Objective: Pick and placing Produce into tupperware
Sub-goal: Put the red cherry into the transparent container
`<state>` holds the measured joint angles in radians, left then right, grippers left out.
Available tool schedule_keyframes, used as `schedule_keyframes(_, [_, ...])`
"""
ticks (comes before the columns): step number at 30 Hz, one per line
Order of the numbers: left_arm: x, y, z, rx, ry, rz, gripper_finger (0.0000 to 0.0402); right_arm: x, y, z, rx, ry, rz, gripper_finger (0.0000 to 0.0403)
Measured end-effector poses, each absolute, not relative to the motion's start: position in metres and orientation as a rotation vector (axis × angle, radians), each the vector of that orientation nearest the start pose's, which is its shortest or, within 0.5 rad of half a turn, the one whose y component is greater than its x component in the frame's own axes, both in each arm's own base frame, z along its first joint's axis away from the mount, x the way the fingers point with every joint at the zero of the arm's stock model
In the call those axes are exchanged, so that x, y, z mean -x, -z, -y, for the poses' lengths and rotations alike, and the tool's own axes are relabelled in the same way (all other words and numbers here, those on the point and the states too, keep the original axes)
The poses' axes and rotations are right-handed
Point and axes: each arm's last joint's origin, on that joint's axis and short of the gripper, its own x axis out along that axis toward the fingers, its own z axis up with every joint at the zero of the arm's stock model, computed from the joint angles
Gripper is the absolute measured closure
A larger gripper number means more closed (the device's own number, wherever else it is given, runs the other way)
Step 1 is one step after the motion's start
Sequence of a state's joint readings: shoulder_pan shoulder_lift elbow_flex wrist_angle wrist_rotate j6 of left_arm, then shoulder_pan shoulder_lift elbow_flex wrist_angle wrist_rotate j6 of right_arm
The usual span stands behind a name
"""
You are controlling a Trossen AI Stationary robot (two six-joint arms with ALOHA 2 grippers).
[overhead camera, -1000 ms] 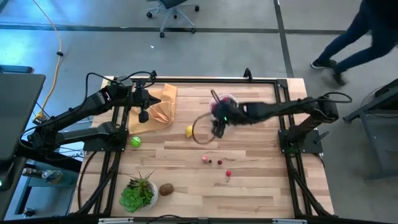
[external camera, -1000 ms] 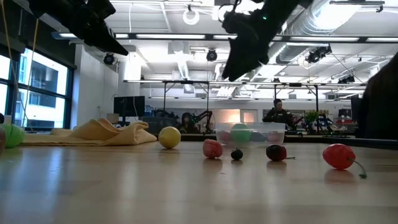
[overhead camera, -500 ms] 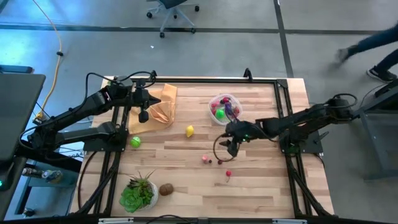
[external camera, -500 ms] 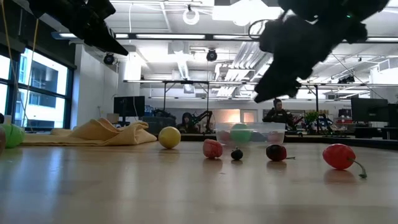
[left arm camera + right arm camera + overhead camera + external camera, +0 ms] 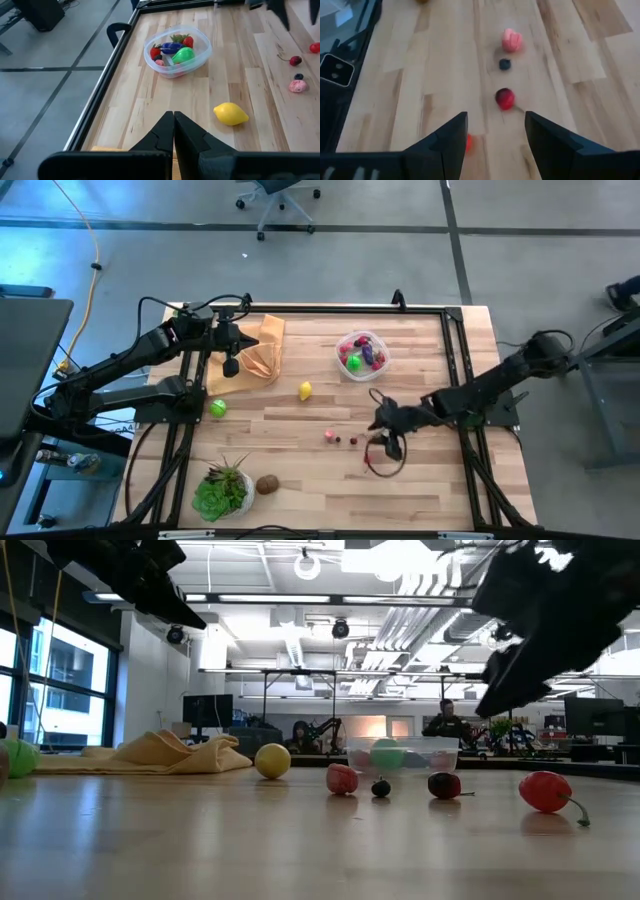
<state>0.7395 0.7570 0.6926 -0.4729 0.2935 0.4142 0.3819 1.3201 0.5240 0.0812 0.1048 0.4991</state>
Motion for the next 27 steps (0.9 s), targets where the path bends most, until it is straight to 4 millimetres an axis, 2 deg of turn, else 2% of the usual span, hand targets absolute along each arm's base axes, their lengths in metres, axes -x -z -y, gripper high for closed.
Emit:
schedule_keyframes(6, [-0.123,-0.280,-0.101,-0.133,-0.328,-0.549,0.0399,-0.210,-0.162,-0.121,-0.220,0.016,-0.657,0.0213])
schedule_keyframes(11, [-0.123,-0.280,-0.101,-0.133,-0.328,-0.549,0.0399,-0.200,-0.148,-0.143,-0.180,0.111,-0.612,0.0213])
schedule_keyframes(19, [-0.123,-0.280,-0.101,-0.133,-0.328,-0.549,0.0399,-0.204,-0.122,-0.163,-0.219,0.109,-0.590,0.0213])
schedule_keyframes(27, [-0.123,-0.280,-0.101,-0.133,-0.328,-0.549,0.0399,-0.205,-0.113,-0.176,-0.224,0.059,-0.547,0.0213])
